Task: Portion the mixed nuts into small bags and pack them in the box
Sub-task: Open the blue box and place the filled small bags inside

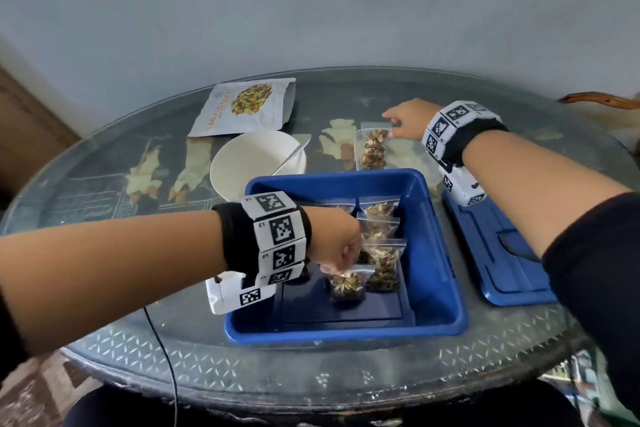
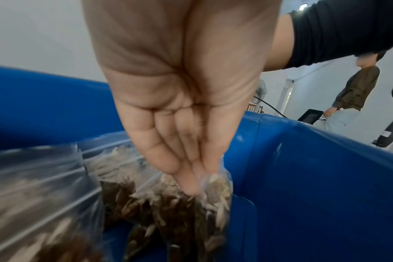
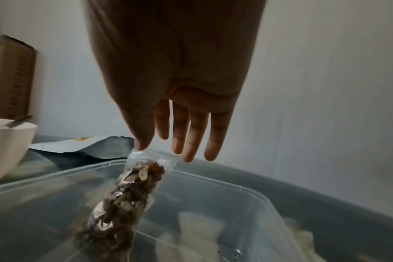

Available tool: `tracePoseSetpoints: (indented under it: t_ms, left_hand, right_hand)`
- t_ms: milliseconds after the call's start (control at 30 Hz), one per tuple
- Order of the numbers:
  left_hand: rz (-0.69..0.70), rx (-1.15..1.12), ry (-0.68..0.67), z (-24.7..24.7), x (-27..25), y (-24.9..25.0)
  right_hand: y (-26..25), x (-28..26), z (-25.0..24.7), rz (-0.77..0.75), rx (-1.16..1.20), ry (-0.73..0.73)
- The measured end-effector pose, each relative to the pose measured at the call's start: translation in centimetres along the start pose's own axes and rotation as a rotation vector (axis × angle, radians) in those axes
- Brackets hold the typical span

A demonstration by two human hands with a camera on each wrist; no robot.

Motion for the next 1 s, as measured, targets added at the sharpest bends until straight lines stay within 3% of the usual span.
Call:
tracePoseSetpoints:
  t_ms: [133, 333, 600, 767, 900, 1000]
  left_hand:
    - [-0.073, -0.029, -0.049, 0.4, 1.3, -1.5]
    - [-0.108, -0.008, -0.101, 0.6, 1.7, -1.9]
    - [-0.094, 0.156, -0.088, -0.1, 0.9, -0.6]
    - [-0.107, -0.033, 0.179, -2.8, -0.9, -0.6]
    - [-0.133, -0.154, 0.550, -5.9, -3.6, -0.7]
    - [-0.136, -0.368, 0.855, -7.4, -5.8, -1.0]
  right_hand:
    - [-0.2, 2.1, 1.0, 0.044, -0.017, -0.031]
    - [-0.5, 3.2, 1.4, 0.069, 0.064, 0.049]
    - [-0.6, 0.8, -0.4, -0.007, 0.193, 0.127]
    - [-1.4, -2.9, -4.3, -0.100, 0.211, 0.229]
    - [-2.5, -7.1, -8.0, -0.175, 0.245, 0.323]
    - [-4.5, -11.0, -9.7, -0.263, 0.267, 0.380]
Point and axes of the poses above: each hand's wrist, its own x-axis towards the middle knuckle, its own z-axis out of the palm, y = z × x, the point moved 4 cm from there along x, towards the middle knuckle, and after that the axes turned 4 degrees about z, right-handed, at the moved point
